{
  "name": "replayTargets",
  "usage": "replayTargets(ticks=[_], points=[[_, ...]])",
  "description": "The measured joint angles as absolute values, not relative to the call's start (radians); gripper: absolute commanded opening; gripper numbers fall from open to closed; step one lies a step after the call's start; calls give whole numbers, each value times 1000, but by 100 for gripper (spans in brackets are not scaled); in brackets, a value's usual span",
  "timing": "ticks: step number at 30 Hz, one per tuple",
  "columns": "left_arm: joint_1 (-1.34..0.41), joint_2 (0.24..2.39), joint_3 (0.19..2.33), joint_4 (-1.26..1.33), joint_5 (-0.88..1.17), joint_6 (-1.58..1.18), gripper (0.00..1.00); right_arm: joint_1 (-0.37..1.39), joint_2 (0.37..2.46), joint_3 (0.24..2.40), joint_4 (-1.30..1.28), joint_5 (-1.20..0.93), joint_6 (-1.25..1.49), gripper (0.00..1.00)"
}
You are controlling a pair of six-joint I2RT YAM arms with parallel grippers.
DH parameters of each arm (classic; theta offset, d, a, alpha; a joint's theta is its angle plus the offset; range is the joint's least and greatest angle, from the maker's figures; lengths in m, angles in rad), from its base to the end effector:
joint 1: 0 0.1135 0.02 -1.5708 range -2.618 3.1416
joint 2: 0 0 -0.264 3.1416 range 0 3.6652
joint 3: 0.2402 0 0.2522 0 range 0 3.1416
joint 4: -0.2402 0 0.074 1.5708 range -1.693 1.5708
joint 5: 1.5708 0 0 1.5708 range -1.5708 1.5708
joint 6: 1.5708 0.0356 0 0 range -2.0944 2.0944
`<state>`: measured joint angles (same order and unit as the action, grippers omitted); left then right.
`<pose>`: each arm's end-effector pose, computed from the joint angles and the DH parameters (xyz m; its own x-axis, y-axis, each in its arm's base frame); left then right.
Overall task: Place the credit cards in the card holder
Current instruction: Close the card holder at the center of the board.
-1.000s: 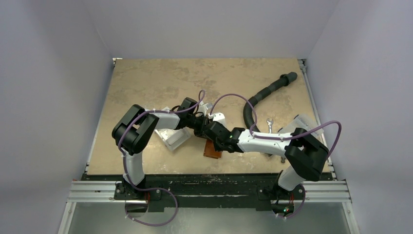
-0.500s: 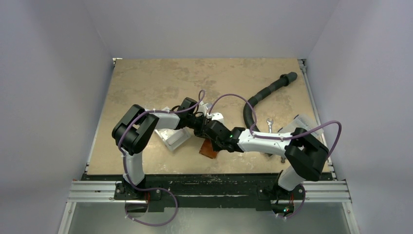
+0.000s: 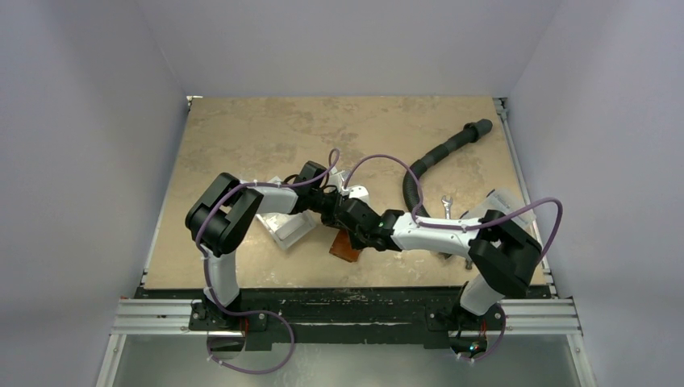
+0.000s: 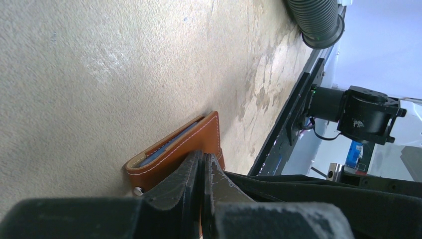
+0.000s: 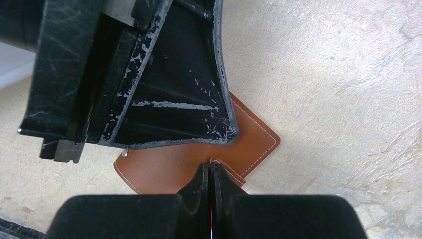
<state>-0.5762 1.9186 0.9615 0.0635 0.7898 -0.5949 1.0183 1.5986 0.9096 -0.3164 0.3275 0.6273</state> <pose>0.2899 -0.2185 0.1188 -0.9653 0.1567 -0.2088 0.2605 0.5260 -0.8096 0.1736 0.2598 0.1770 -0.7788 -0.2041 -0.5932 -0.3192 0.9430 0.0946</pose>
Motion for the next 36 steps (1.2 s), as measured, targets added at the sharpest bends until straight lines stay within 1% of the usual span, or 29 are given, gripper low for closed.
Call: replayTargets(ticks=[6, 8, 14, 17, 21, 26, 31, 36], points=[[-576, 1919, 962, 64, 790, -595, 0, 1018, 1615, 929, -321, 328, 618, 3], [-576, 1919, 962, 65, 790, -595, 0, 1019, 1626, 940, -319, 326, 613, 6], [-576, 1919, 962, 65, 790, -595, 0, 1020, 1631, 941, -306, 319, 604, 20], [-576, 1919, 962, 65, 790, -595, 0, 1020, 1627, 928, -290, 311, 603, 22], [-577, 1919, 962, 65, 791, -595, 0, 1020, 1610, 907, -276, 290, 606, 22], [-577, 1919, 961, 65, 791, -595, 0, 1021, 1607, 907, -277, 288, 614, 30], [-577, 1919, 961, 65, 791, -595, 0, 1021, 1582, 907, -284, 290, 617, 30], [-577, 1920, 961, 65, 792, -595, 0, 1021, 1577, 907, -294, 298, 617, 27]])
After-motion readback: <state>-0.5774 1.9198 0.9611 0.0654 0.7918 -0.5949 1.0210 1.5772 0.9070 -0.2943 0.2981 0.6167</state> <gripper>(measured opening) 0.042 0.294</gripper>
